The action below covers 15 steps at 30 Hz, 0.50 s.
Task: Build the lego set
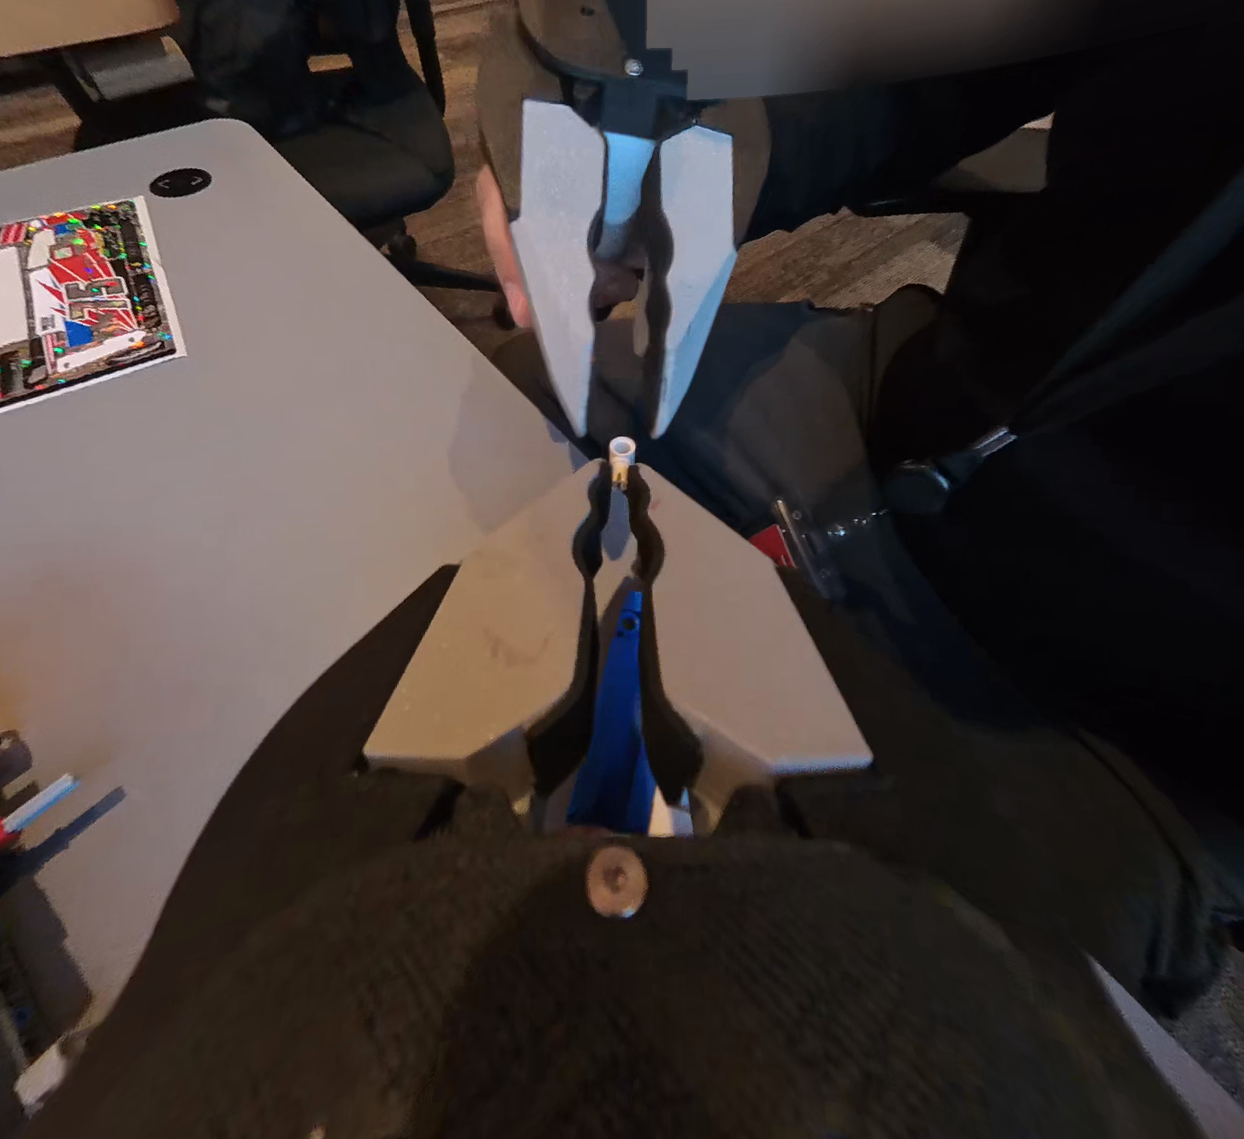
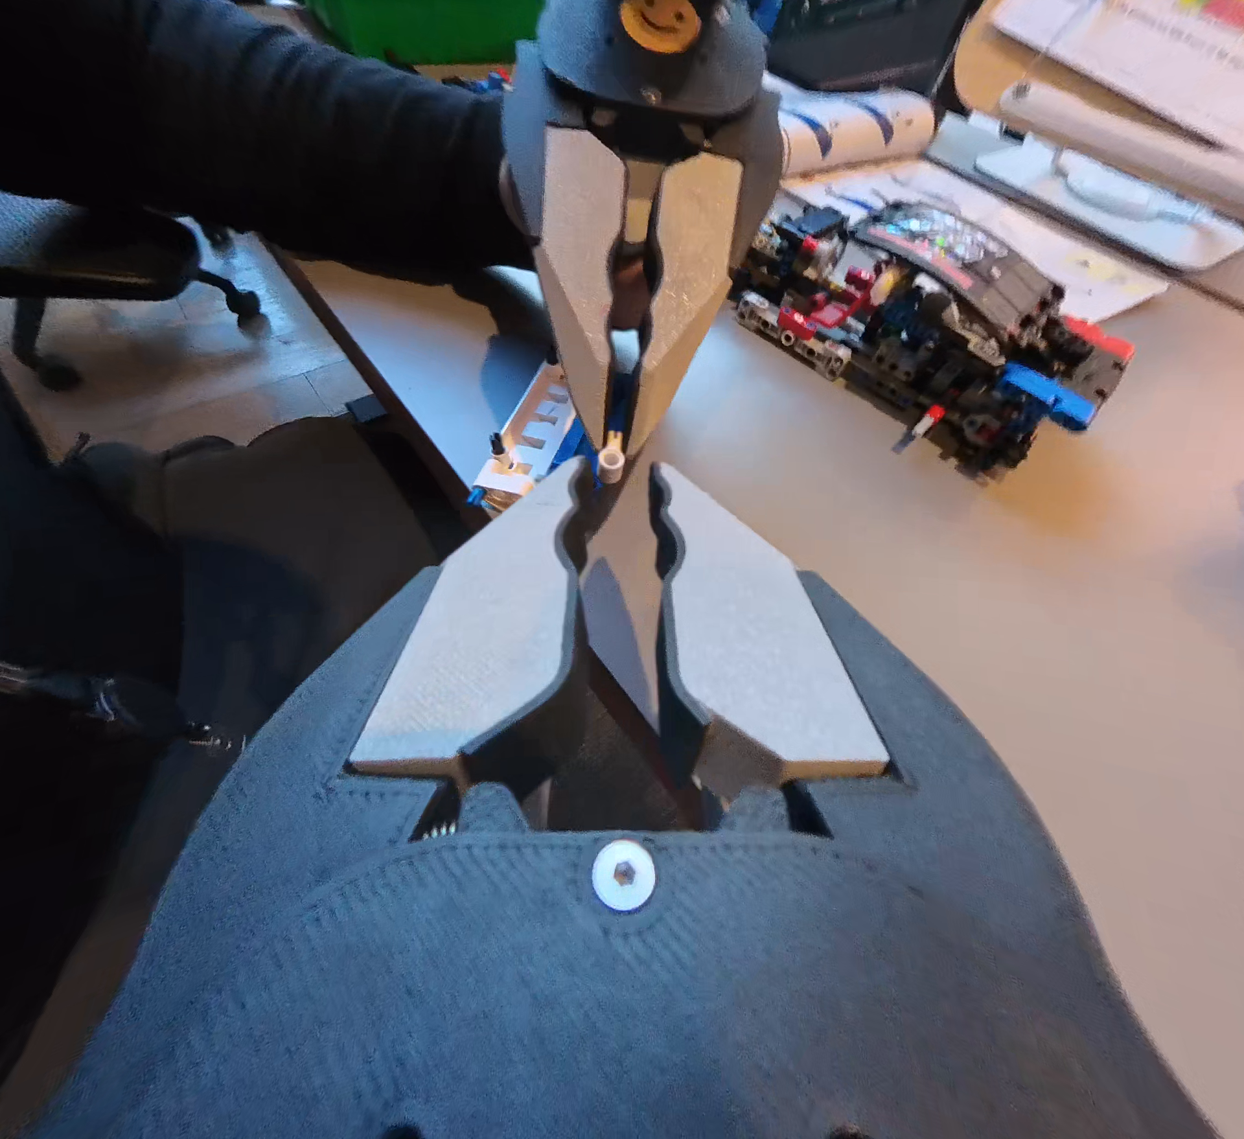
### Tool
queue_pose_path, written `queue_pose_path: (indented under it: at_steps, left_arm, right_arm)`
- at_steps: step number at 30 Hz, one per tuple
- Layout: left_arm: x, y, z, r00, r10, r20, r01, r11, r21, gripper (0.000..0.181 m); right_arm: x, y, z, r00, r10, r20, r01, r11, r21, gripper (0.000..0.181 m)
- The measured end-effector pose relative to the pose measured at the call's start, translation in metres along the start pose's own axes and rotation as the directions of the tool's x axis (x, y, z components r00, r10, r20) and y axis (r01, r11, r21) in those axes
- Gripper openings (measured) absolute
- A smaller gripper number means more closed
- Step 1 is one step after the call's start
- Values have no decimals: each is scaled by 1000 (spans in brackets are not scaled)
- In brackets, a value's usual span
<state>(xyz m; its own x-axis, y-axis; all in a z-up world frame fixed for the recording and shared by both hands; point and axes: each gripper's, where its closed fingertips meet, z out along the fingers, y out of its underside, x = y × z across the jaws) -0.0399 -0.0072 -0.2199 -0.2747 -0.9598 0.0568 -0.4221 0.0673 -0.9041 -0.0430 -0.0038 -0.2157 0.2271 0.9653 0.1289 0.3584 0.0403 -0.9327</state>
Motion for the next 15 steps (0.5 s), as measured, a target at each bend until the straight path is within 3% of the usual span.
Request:
queue_pose_path:
  at_steps: [4,8,11,15]
  left_arm:
    - [-3,-3,-4,991,-125,-52,128,991,40,1]
    - [-5,-9,-7,958,-257,-125,269,959,90,1]
    - [-5,-11,-9,950,-275,-146,291,951,103,1]
    - [-1,-9,-7,949,-272,-159,289,953,89,1]
  right_arm:
    - [3,5,-5,983,-162,-90,157,986,-55,15]
    - [7,-2,-7,895,-395,-207,376,918,-126,17]
    - [6,-3,-3,812,-531,-243,493,847,-199,16]
    - [2,-3,0,769,-585,-255,540,810,-229,15]
